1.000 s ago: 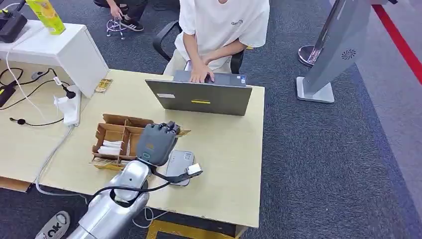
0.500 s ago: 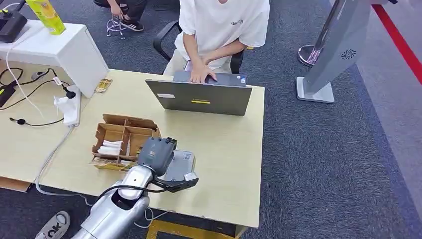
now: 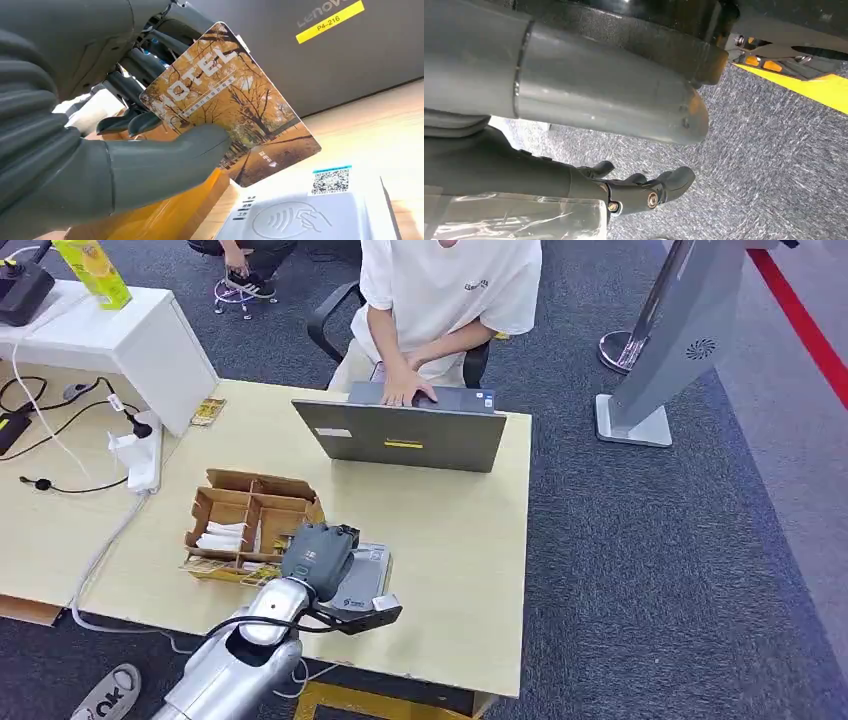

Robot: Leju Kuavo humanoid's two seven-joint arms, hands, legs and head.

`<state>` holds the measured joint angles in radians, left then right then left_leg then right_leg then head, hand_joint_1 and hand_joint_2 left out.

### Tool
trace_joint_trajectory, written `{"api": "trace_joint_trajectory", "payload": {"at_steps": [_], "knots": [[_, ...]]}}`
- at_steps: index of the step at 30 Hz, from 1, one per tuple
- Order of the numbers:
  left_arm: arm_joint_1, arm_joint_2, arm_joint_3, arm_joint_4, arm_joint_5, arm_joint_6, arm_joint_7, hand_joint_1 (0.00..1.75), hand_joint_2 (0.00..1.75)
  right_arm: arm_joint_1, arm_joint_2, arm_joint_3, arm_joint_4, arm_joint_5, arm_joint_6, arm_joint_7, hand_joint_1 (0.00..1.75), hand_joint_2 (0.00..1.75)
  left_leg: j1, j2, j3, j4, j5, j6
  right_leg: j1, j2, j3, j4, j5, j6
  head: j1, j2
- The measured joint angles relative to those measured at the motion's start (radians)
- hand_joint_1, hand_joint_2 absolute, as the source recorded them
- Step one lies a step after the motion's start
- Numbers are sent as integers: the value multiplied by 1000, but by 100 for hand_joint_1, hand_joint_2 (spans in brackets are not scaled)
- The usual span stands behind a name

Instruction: Pass the card to the sensor for recognition and then transmit it.

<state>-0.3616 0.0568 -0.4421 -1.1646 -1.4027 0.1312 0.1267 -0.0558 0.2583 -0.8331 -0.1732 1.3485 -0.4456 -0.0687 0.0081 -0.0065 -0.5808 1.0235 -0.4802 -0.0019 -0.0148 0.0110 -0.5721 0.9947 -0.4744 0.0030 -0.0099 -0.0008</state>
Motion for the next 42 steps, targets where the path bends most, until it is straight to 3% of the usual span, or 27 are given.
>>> {"api": "trace_joint_trajectory", "payload": {"at_steps": [6,13,16,18,23,30,34,37,42], "knots": [[11,0,0,0,31,-32,-23,175,175,0,0,0,0,3,0,-6,0,0,0,0,0,0,0,0,0,0,0,0,0,0,0,0],[5,3,0,-2,178,-59,-67,175,175,0,0,0,0,5,0,-16,0,0,0,0,0,0,0,0,0,0,1,0,0,0,0,0],[-16,21,0,-31,224,-70,-62,175,175,2,0,0,0,3,0,-18,0,0,0,0,0,0,1,0,0,0,0,0,0,0,0,0],[-60,45,1,-66,264,-113,-54,175,175,4,0,0,0,2,0,-19,0,0,0,-1,0,0,1,0,0,-1,1,0,0,0,0,0],[-162,109,11,-143,282,-135,-49,175,175,6,0,0,0,2,0,-27,0,0,1,-1,0,0,1,0,1,-1,1,1,1,-1,0,0],[-179,135,12,-191,282,-138,-42,175,175,5,0,0,0,2,0,-29,0,0,1,-1,0,0,1,0,1,-1,0,0,0,-1,0,0],[-181,145,12,-214,229,-52,-25,175,175,5,0,0,0,1,0,-24,0,0,1,-1,0,0,1,0,1,-1,0,0,0,-1,0,0],[-214,166,27,-272,121,98,0,175,175,5,0,0,0,11,0,-16,0,0,1,-1,0,0,1,0,1,-1,1,1,0,-1,0,0],[-286,206,72,-298,16,99,7,175,175,5,0,2,0,22,0,-17,0,0,1,-1,0,0,1,-1,1,-1,0,1,1,-1,-1,0]]}}
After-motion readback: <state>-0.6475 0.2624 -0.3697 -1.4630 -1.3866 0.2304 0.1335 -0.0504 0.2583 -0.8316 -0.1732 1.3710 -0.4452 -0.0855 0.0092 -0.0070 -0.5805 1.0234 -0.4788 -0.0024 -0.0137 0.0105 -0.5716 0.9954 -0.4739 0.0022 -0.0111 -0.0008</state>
